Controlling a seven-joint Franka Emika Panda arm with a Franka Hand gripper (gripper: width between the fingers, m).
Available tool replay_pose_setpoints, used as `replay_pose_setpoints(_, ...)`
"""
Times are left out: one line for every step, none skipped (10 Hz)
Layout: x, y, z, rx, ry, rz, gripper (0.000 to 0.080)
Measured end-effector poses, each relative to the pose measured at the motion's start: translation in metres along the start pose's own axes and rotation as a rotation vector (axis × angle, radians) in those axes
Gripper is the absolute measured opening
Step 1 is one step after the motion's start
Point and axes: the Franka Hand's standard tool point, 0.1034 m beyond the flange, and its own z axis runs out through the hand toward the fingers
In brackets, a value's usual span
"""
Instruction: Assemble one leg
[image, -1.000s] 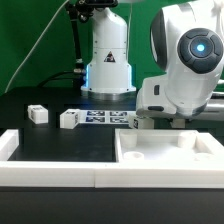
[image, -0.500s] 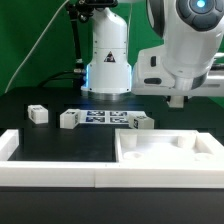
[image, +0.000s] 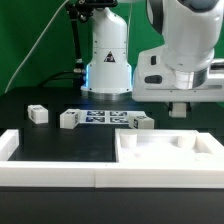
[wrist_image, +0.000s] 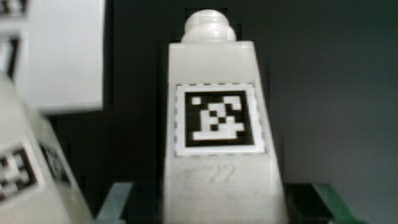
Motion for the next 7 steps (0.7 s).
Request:
replay_pose_setpoints(0.001,0.000,-0.010,0.005,0.047,-0.011,0.0291)
replay_pose_setpoints(0.005,-0.001,-0.024,0.013,0.141,-0.014,0.0291)
replay_pose_setpoints(0.002,-0.001,-0.036,0.016,0.204,-0.019,0.0291)
replay_pose_setpoints(-0.001,-0.001,-0.048,0.018,0.232,-0.020,0.0291)
replay_pose_setpoints(0.002,-0.003,-0.062,0.027,0.284,-0.013,0.0291)
replay_pose_setpoints(0.001,-0.006,-0.078,0.034,0.344,0.000,0.0291)
replay_pose_setpoints(0.005,-0.009,-0.093,0.041,0.460,0.009,0.0291)
